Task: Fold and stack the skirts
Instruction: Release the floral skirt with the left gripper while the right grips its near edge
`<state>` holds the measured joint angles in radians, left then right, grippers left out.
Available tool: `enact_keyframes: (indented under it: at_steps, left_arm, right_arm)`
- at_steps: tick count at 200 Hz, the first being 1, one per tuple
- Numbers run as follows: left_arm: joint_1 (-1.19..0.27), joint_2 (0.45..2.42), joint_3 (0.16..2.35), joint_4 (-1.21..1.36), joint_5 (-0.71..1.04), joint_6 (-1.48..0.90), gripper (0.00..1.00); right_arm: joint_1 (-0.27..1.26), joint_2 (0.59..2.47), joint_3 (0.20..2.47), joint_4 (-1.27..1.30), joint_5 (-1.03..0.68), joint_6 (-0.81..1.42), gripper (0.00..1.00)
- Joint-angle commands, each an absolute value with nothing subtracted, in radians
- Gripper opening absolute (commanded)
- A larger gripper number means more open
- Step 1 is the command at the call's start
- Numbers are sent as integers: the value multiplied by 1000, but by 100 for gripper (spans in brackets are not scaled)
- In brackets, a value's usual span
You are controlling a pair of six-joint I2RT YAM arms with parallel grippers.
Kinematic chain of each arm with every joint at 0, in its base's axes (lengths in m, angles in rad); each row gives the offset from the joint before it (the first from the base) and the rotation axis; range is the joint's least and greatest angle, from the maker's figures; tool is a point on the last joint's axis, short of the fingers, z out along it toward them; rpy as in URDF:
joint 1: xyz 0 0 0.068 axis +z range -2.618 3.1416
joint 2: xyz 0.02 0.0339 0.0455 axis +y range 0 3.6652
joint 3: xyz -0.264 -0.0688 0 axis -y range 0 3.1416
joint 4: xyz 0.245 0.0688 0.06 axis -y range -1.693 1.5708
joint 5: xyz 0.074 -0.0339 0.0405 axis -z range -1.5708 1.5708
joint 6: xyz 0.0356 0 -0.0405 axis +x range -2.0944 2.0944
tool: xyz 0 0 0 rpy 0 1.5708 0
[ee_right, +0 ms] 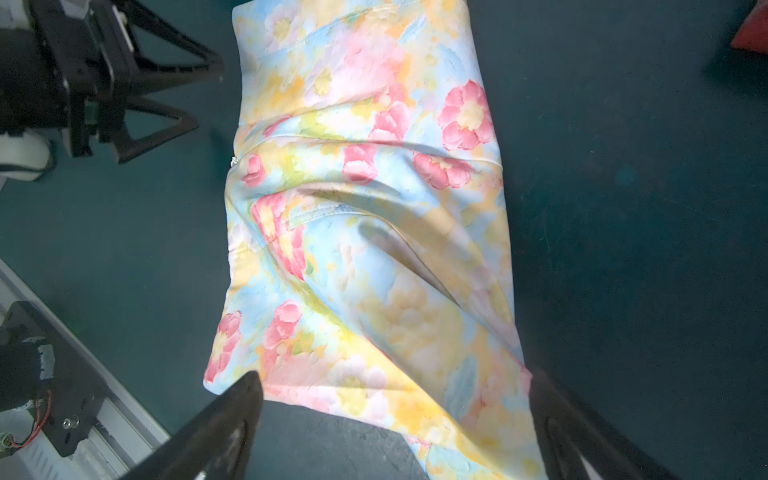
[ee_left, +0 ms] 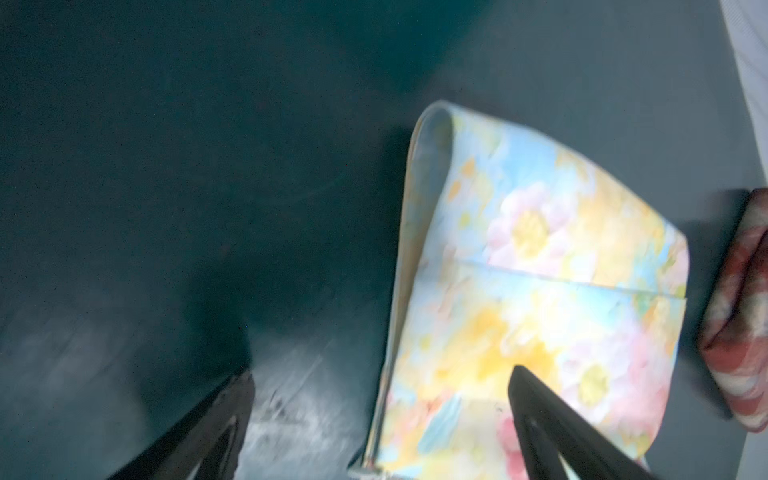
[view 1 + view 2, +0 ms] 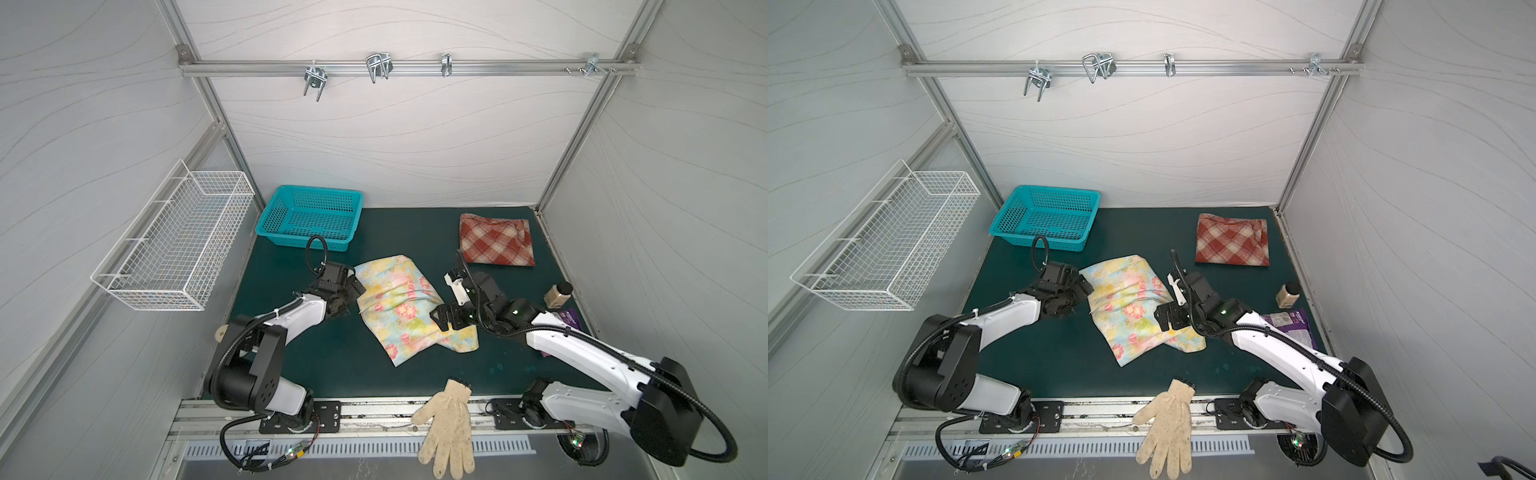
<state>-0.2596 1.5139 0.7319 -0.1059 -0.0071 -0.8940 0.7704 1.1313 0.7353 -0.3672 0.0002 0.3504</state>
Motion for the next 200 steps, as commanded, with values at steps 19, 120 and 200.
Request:
enact_keyframes:
  at_steps: [19, 120, 200]
  left_arm:
    - [-243, 1657, 881, -67, -2, -824, 90]
    - [-218, 1829, 1076, -154, -58, -733, 53]
    - [-209, 1893, 1160, -224, -83, -673, 8]
  right_arm:
    - [780, 1101, 715, -350, -8, 362, 99]
    - [781, 1064, 694, -369, -12, 369, 99]
    - [780, 1042, 678, -380, -9, 383, 99]
